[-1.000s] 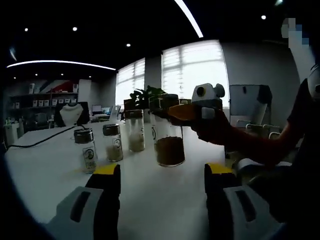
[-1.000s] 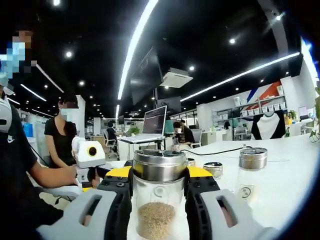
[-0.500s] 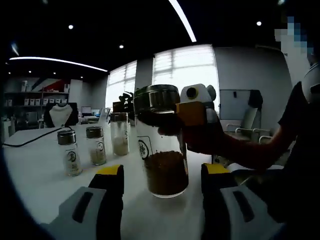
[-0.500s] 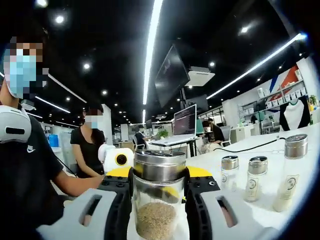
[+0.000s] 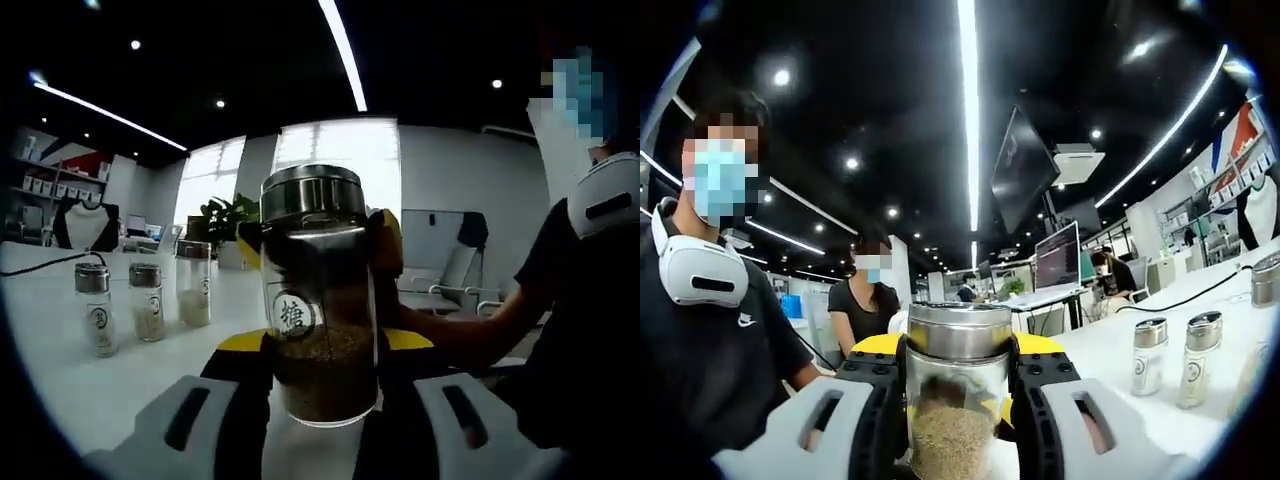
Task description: Rotate the seasoning bottle until the label or dispensing opening points toward the visible target arrow and the bottle remains upright within the marked orientation range
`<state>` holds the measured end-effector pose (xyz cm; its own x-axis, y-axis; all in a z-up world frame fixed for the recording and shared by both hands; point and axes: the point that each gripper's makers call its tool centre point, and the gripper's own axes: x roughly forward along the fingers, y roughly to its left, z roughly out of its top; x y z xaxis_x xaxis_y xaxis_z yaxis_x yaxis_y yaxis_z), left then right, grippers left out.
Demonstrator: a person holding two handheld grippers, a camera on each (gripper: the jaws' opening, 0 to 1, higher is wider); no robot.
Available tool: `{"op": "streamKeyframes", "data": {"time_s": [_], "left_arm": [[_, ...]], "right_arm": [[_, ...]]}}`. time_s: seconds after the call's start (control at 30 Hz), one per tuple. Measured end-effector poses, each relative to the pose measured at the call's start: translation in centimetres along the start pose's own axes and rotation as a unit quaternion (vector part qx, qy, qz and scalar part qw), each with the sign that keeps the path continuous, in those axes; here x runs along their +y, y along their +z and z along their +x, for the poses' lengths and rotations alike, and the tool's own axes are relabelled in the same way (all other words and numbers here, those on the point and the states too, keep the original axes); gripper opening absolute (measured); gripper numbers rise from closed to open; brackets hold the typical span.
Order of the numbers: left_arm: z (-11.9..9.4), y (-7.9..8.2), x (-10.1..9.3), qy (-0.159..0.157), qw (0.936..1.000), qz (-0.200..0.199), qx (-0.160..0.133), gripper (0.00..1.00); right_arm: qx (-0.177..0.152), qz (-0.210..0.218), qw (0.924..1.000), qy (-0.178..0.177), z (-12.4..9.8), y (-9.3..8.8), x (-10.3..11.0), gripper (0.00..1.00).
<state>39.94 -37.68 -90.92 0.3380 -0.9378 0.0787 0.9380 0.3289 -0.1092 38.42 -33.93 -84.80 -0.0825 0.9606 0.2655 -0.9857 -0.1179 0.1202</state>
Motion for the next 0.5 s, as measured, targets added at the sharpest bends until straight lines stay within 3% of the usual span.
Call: {"op": "streamKeyframes", "data": {"time_s": [0.17, 0.3, 0.43, 0.5], "left_arm": [[0.2, -0.5, 0.9, 0.054, 0.9978, 0.030, 0.025, 0.43], [-0.4, -0.8, 3.0, 0.131, 0.9850, 0.098, 0.054, 0.43], [-0.8, -0.3, 3.5, 0.152, 0.9817, 0.105, 0.047, 0.43], [-1.1, -0.1, 4.2, 0.178, 0.9755, 0.118, 0.051, 0.43]], "right_arm": [[0.005, -0.011, 0.9997, -0.022, 0.0, -0.4, -0.8, 0.38], [0.017, -0.035, 0.9976, -0.057, -0.1, -1.0, -1.9, 0.38], [0.002, -0.022, 0.9969, -0.075, -0.1, -0.6, -2.7, 0.37], [0.002, -0.027, 0.9955, -0.090, -0.1, -0.6, -3.2, 0.37]]}}
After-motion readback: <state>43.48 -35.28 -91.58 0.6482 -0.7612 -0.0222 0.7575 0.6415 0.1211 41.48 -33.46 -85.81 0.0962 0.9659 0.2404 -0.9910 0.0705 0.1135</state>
